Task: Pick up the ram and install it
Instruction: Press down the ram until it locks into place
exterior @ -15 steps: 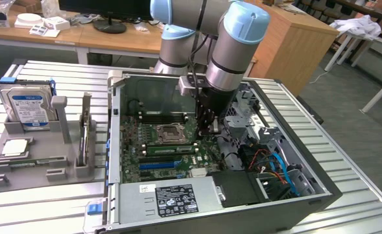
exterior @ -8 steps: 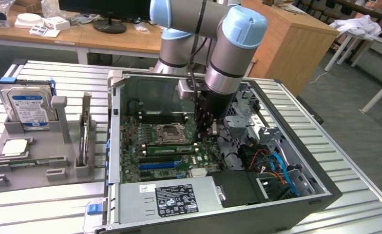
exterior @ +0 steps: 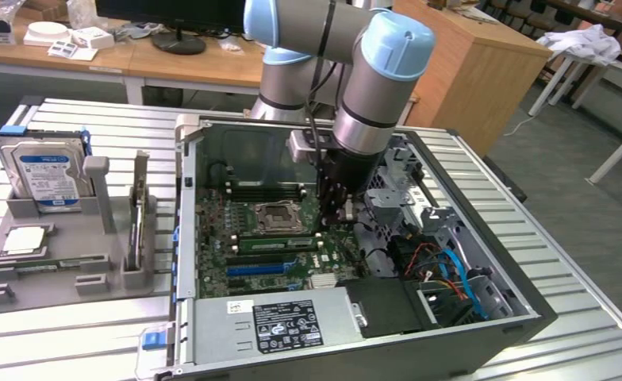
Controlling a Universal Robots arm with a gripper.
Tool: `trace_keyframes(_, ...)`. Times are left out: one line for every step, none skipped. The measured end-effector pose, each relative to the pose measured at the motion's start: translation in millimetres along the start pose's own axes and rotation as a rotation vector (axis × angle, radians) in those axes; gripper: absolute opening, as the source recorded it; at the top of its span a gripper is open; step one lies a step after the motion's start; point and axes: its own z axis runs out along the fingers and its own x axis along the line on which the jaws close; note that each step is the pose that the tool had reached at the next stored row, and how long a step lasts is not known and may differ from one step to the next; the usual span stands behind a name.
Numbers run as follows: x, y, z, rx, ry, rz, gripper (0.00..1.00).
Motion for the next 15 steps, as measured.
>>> trace_keyframes(-0.8,0.1,0.3,0.0,0.0,0.0,0.11)
trace_keyframes(-1.9,0.1,0.5,-0.0001,0.0003,0.0,0.11)
trace_keyframes(-3.3,0.0,0.8,0.0,0.0002,0.0,0.11)
trace_keyframes(-4.8,0.0,1.1,0.0,0.0001,0.0,0.11)
trace_keyframes(-5.9,-0.1,1.2,0.0,0.0003,0.0,0.11)
trace_keyframes(-6.1,-0.1,1.2,-0.0001,0.0003,0.0,0.11)
trace_keyframes(-6.1,-0.1,1.2,-0.0001,0.0003,0.0,0.11)
trace_keyframes(-6.1,-0.1,1.2,-0.0001,0.0002,0.0,0.11)
trace_keyframes(-6.1,-0.1,1.2,0.0,0.0003,0.0,0.11)
trace_keyframes(-6.1,-0.1,1.2,-0.0001,0.0003,0.0,0.11)
trace_keyframes(-6.1,-0.1,1.3,-0.0001,0.0003,0.0,0.11)
trace_keyframes(-6.1,-0.1,2.0,0.0,0.0002,0.0,0.11)
trace_keyframes(-6.1,-0.1,3.0,-0.0001,0.0002,0.0,0.11)
trace_keyframes(-6.1,-0.2,4.3,-0.0001,0.0001,0.0,0.11)
trace_keyframes(-6.0,-0.2,5.7,-0.0001,0.0003,0.0,0.11)
